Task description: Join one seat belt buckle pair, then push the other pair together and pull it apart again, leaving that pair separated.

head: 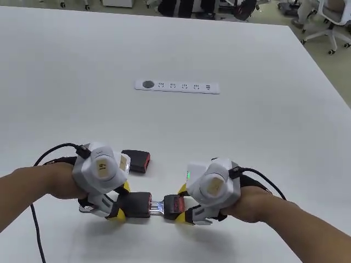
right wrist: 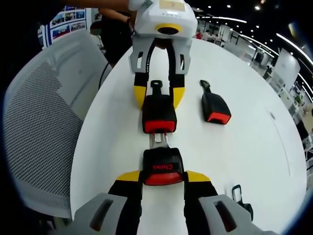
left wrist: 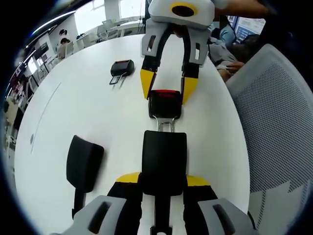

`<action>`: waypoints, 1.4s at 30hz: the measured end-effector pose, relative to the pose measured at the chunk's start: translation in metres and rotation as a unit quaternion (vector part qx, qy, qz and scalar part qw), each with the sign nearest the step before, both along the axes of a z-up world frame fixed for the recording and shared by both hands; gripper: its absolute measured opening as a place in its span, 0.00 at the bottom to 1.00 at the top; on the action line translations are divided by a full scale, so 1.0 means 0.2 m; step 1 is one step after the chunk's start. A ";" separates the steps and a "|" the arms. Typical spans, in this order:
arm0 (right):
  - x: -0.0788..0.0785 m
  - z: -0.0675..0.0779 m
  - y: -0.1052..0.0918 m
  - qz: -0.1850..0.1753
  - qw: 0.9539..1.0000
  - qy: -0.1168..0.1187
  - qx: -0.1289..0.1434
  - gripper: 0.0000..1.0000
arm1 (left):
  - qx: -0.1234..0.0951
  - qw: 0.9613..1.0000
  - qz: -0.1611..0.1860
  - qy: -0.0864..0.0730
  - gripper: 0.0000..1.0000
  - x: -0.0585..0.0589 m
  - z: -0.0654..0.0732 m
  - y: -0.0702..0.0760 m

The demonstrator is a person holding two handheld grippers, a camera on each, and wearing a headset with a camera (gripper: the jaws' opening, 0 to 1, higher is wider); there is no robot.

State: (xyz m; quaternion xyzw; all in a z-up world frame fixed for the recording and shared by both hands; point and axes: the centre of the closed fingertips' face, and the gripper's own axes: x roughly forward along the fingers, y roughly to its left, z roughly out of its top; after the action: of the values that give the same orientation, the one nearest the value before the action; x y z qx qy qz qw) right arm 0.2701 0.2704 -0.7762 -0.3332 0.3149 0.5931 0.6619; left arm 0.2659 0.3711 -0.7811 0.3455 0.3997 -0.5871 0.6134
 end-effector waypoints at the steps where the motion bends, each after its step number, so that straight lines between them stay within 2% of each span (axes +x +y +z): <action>1: 0.00 0.00 -0.01 0.001 1.000 0.001 -0.002 0.28 | 0.000 1.000 0.000 0.000 0.32 0.00 0.00 0.00; 9: -0.01 0.00 -0.09 0.002 1.000 0.003 -0.013 0.28 | 0.001 1.000 0.000 -0.001 0.32 0.01 -0.01 0.01; 42: -0.02 -0.01 -0.39 -0.001 0.999 0.012 -0.048 0.29 | -0.004 1.000 0.005 -0.002 0.32 0.00 0.00 0.00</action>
State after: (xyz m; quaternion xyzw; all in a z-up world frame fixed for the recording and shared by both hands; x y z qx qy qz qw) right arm 0.2664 0.1924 -0.7784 -0.3573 0.3508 0.5807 0.6419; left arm 0.2662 0.3707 -0.7812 0.3418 0.3980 -0.5852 0.6183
